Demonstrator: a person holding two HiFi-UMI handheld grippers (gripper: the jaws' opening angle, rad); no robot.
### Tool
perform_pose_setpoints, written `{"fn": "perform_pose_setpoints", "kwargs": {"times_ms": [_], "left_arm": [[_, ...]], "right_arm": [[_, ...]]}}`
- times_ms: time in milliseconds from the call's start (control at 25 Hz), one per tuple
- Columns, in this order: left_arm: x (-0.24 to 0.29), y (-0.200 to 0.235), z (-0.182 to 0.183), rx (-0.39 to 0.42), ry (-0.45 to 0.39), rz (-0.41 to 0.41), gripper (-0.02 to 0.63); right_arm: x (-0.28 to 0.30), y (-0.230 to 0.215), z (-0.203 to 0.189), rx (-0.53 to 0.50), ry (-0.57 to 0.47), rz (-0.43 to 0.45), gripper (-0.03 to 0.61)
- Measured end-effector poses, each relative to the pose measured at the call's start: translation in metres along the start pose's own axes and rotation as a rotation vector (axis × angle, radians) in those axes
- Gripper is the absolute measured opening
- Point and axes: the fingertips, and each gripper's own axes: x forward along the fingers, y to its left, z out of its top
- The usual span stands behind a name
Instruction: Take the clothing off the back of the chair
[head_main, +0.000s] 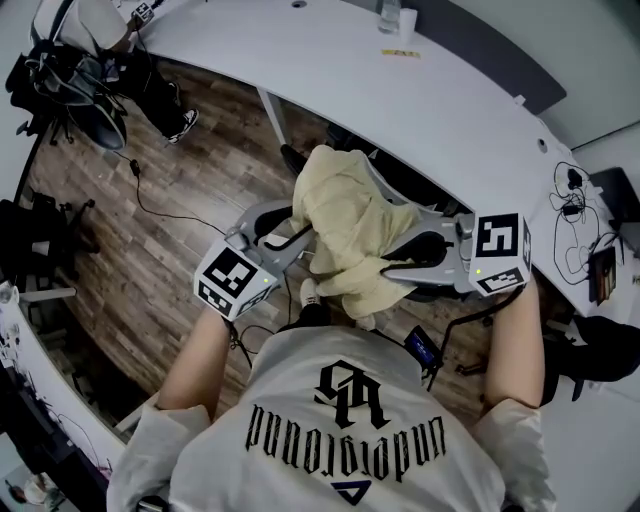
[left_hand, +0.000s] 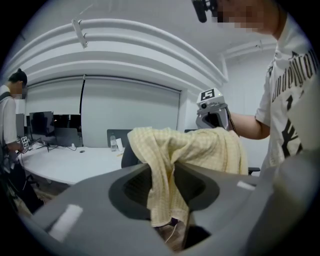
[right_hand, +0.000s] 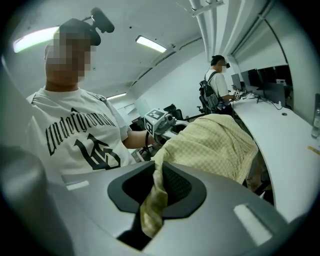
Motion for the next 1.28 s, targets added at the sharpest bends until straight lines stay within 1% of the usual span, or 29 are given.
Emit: {"fn": "perform_pose_setpoints", "kwargs": {"times_ms": [80, 160, 280, 560, 880, 1080, 1280], "left_arm": [[-0.005, -0.002, 0.005, -0.002, -0.013, 0.025, 0.146], [-0.010, -0.003, 0.010, -0.001, -0.027, 0.050, 0.108], [-0.019, -0.010, 0.018, 0.009, -0.041, 0.081, 0.091], [-0.037, -0.048, 0.031, 0.022, -0.069, 0.134, 0.087], [-0.049, -0.104, 0.051, 0.052, -0.101, 0.196, 0.086], [-0.059, -0.143, 0.056, 0.062, -0.120, 0.240, 0.086], [-0.064, -0.180, 0.058, 0.063, -0.121, 0.279, 0.086]], "right_arm": [[-0.001, 0.002, 0.001, -0.024, 0.002, -0.024, 0.046], [-0.002, 0.002, 0.002, -0.047, 0.009, -0.058, 0.043], [-0.004, 0.003, 0.003, -0.080, 0.022, -0.108, 0.041], [-0.013, 0.027, -0.002, -0.127, 0.017, -0.163, 0.040], [-0.034, 0.063, -0.011, -0.148, -0.038, -0.221, 0.040], [-0.045, 0.095, -0.017, -0.171, -0.077, -0.232, 0.040], [-0.056, 0.123, -0.030, -0.184, -0.109, -0.215, 0.040]]}}
